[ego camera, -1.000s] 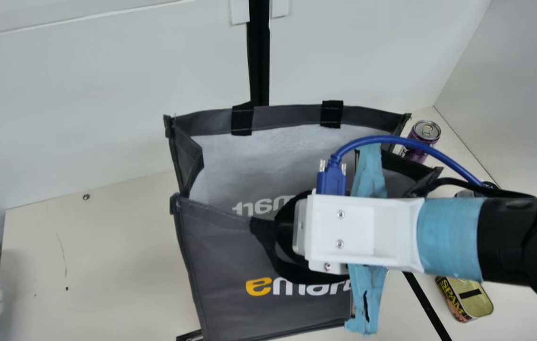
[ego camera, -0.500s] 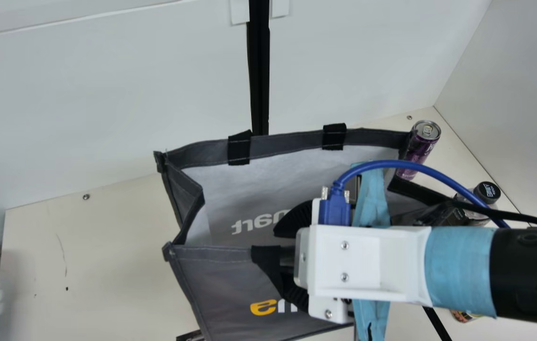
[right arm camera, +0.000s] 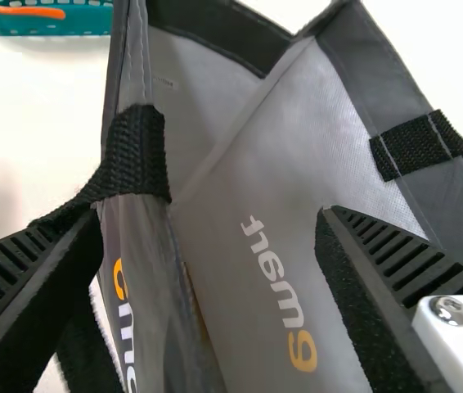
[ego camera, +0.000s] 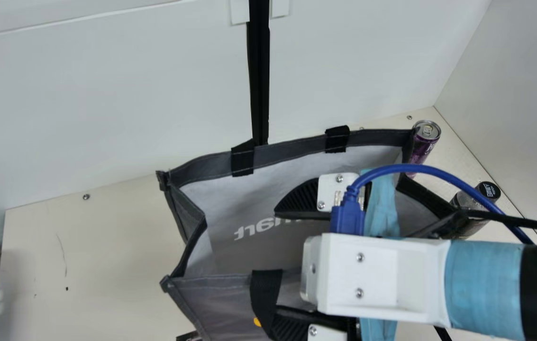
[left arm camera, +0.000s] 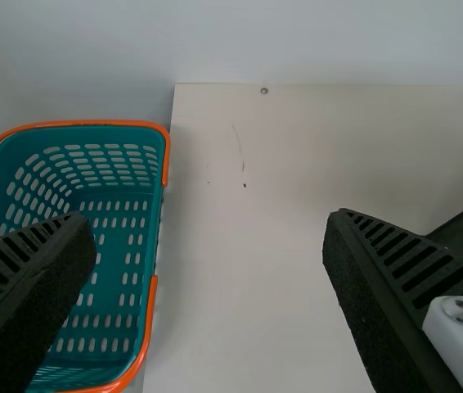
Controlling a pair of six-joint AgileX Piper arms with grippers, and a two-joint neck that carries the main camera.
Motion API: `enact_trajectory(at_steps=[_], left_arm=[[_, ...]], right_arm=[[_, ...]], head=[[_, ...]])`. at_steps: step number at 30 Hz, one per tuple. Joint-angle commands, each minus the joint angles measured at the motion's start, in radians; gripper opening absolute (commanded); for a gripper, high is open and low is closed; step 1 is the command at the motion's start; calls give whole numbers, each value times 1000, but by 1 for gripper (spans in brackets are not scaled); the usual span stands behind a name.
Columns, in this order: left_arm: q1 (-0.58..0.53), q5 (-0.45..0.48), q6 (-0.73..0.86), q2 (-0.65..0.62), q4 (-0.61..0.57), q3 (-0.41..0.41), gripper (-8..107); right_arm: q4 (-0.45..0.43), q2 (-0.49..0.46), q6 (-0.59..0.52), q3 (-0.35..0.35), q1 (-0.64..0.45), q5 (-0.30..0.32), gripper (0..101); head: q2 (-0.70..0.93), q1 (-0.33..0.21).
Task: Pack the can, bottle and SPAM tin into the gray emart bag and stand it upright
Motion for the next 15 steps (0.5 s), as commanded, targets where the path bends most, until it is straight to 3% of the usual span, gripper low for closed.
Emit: enact_trajectory(at_steps=[1, 15], left_arm=[[0, 0, 0, 0, 0, 0, 90], [0, 0, 0, 0, 0, 0, 90]], right_arm=[[-12, -3, 15, -11, 11, -2, 95], [-96, -13, 75, -116, 60, -2, 95]], head=[[-1, -23], [-1, -23]])
